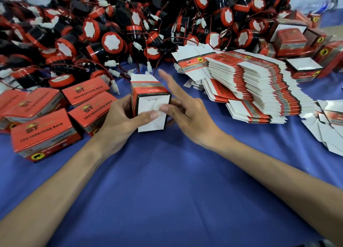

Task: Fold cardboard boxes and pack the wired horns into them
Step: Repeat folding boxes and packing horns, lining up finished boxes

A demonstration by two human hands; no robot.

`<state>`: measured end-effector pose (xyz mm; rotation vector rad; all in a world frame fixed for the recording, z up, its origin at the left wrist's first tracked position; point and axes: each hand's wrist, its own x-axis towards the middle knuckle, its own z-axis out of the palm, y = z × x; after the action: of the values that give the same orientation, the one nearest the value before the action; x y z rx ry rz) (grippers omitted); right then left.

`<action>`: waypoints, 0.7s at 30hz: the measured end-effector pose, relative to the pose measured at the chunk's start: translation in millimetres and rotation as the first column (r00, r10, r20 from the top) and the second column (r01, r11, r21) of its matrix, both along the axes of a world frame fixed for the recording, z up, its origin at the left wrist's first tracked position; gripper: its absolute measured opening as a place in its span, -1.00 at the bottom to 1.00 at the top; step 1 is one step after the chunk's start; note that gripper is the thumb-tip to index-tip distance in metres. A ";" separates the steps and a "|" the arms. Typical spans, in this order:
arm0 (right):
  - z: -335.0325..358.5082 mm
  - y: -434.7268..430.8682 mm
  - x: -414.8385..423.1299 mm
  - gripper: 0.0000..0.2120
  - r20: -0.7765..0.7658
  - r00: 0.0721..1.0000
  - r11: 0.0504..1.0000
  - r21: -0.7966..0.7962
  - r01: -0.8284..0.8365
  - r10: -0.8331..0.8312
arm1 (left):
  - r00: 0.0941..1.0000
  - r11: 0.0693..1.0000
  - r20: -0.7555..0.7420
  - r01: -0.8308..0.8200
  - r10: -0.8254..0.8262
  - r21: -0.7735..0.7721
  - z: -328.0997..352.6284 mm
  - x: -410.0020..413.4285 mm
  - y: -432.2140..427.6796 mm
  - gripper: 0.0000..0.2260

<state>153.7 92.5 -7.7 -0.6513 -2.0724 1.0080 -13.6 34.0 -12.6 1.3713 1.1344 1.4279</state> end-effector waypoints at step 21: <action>-2.4 2.8 -0.8 -0.69 -0.129 0.990 0.979 -0.191 -0.073 0.049 | 0.995 0.994 0.091 0.042 -0.033 -0.098 3.2 1.4 0.0 -0.65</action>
<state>152.9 95.3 -10.2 -0.6097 -1.9111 1.2666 -12.2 34.0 -9.4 1.2409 1.1012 1.3734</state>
